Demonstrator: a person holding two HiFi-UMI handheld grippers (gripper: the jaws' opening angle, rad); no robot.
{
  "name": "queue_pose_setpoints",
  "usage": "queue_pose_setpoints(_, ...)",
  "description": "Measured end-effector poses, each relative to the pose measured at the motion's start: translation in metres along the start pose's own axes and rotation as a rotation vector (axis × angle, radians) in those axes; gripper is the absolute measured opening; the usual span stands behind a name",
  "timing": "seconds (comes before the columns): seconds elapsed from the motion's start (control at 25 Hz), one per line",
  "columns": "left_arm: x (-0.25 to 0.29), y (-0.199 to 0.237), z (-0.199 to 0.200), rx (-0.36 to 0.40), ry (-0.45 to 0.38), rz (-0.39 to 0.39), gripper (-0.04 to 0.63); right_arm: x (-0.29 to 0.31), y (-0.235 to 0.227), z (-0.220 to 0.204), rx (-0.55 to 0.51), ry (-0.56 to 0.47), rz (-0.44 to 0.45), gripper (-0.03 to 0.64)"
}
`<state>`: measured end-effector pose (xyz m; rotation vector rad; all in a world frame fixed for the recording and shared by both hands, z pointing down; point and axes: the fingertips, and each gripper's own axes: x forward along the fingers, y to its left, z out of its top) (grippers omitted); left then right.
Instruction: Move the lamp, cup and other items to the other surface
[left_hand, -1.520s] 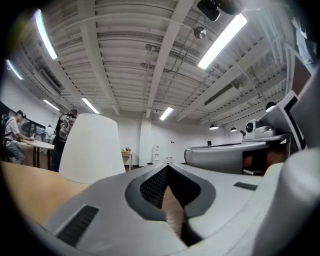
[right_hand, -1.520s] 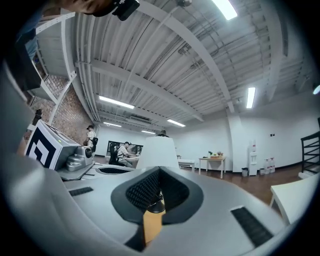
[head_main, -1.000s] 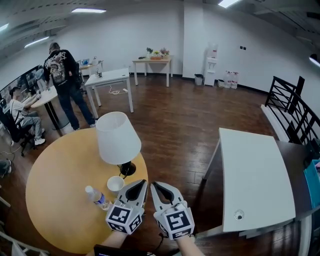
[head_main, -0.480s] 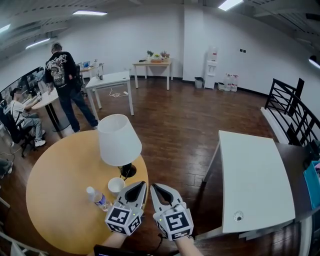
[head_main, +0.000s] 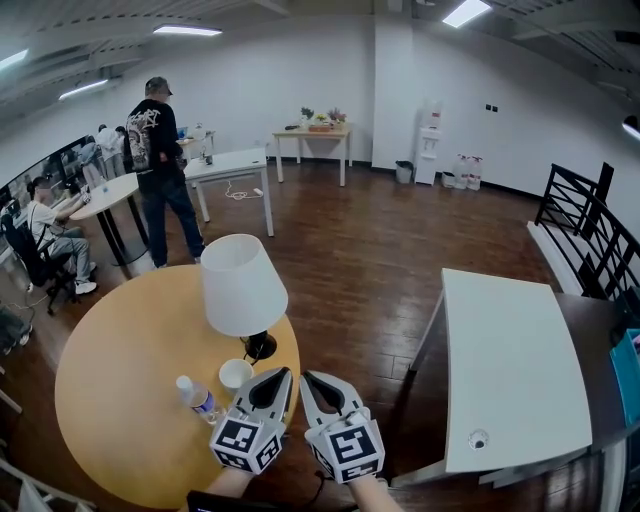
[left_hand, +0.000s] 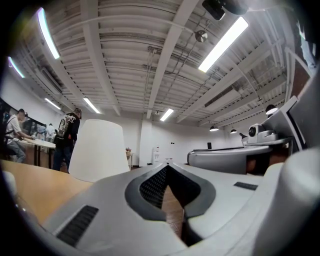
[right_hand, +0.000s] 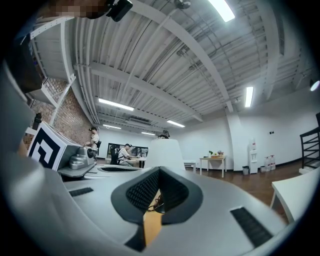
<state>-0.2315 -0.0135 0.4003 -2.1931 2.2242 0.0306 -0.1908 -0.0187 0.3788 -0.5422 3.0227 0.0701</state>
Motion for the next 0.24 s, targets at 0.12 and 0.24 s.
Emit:
queue_pose_setpoints(0.12, 0.0, 0.0025, 0.0001, 0.002, -0.001, 0.008, 0.01, 0.0006, 0.0044, -0.0012, 0.006, 0.029, 0.02, 0.0)
queue_pose_setpoints(0.24, 0.0012, 0.0022, 0.0003, 0.003, -0.006, 0.011, 0.009, 0.0, 0.0047, -0.0009, 0.025, 0.04, 0.025, 0.0)
